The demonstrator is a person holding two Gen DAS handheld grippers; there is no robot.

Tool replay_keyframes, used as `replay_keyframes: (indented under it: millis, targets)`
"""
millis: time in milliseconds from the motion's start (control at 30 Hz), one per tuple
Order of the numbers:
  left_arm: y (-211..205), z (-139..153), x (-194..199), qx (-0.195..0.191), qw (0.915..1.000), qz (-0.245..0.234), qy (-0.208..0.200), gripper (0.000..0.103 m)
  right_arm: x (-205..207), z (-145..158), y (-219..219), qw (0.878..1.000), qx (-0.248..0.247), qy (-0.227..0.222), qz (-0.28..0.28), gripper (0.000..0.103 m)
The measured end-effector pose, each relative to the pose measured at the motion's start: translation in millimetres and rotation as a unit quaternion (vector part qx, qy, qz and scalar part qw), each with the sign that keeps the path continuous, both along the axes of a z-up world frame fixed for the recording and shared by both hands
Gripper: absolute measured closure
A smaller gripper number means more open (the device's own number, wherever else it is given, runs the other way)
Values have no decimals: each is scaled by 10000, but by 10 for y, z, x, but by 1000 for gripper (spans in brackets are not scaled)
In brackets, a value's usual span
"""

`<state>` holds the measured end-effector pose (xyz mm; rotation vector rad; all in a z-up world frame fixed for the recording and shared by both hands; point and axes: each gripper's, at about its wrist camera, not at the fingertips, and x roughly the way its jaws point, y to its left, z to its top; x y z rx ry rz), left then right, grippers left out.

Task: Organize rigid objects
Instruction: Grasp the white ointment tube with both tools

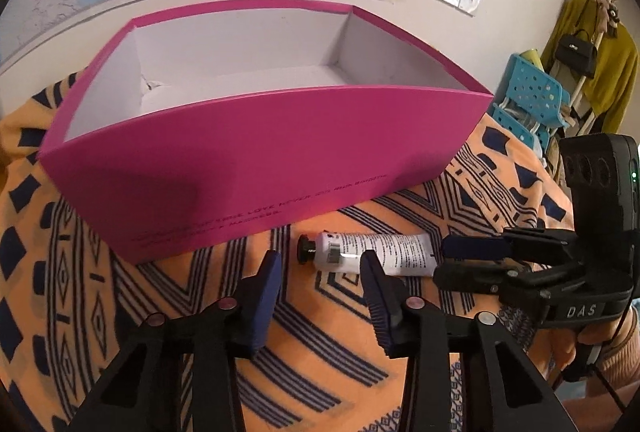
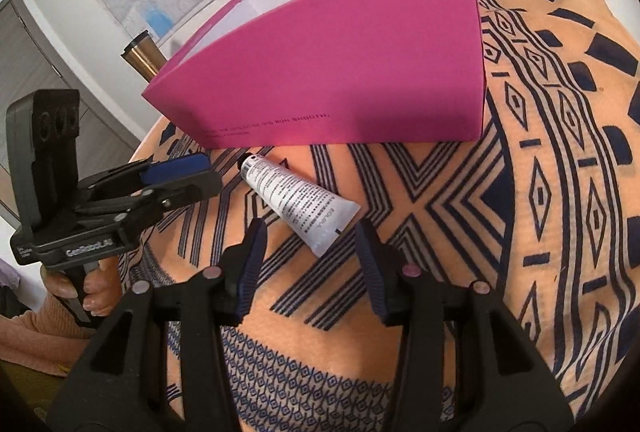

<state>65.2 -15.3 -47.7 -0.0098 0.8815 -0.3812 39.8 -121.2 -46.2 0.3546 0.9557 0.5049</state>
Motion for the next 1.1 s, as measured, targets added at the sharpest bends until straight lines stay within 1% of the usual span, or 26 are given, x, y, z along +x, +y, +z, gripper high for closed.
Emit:
replay_keyframes:
  millis: [300, 367, 500, 700, 733, 933, 1100]
  targets:
    - [-92, -58, 119, -15, 9997, -188, 141, 69, 20, -22, -2, 10000, 49, -1, -19, 55]
    - [-106, -54, 110, 29, 9997, -203, 106, 69, 22, -25, 0, 10000, 73, -3, -23, 54]
    - [-65, -49, 105, -106, 9996, -207, 172, 69, 55, -24, 26, 9999, 126, 1, -27, 53]
    - [-68, -60, 13, -173, 9993, -266, 214, 69, 48, -33, -27, 9997, 230, -1, -99, 53]
    - [-73, -62, 2, -182, 9992, -277, 223, 69, 46, -33, -34, 9996, 252, -2, -114, 51]
    - [-59, -68, -67, -263, 9990, -265, 256, 69, 51, -34, -44, 9995, 281, 2, -146, 50]
    - [-87, -55, -79, -194, 9993, -202, 247, 69, 44, -28, -26, 9996, 241, -19, -172, 48]
